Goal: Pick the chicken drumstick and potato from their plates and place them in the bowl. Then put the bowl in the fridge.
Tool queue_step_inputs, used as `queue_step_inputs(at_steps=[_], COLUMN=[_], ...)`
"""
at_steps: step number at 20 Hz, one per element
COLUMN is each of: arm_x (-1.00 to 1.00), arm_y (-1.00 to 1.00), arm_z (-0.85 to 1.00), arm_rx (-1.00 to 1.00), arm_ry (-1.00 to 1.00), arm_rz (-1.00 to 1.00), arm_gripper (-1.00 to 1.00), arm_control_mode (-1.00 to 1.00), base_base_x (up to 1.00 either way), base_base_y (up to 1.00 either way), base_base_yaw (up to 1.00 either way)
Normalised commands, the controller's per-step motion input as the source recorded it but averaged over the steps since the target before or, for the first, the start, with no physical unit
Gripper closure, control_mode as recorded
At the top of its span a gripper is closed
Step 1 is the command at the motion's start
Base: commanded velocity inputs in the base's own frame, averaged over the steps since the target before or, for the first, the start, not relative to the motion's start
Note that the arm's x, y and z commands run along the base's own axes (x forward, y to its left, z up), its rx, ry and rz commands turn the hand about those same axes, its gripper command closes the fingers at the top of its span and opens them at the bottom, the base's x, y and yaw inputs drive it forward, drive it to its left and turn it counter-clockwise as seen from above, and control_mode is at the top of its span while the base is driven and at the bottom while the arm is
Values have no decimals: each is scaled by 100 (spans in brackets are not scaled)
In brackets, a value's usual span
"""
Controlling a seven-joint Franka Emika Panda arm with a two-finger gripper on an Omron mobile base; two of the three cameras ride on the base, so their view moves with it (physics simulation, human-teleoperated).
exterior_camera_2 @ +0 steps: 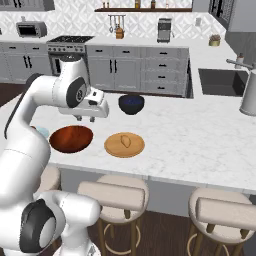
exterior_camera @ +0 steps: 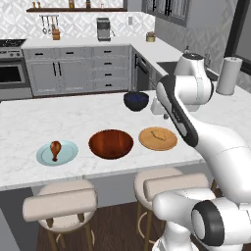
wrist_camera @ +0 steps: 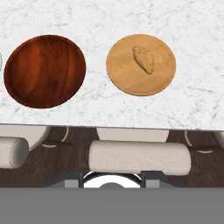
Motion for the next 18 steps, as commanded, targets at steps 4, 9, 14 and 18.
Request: queue_step_inputs(at_steps=[4, 9, 14, 18], arm_x=[-39, -42, 55, 100], arm_y=[2, -23, -37, -4], arm_z=[-2, -25, -41, -49], arm_rx=[0, 0, 0, 0], arm_ry=[-1, 1, 10, 15], arm_rz=[1, 11, 18, 17], arm_gripper=[-100, -100, -100, -100], arm_control_mode=[-100, -100, -100, -100], base_base_x=[0, 0, 0, 0], base_base_y=[0, 0, 0, 0], base_base_yaw=[0, 0, 0, 0])
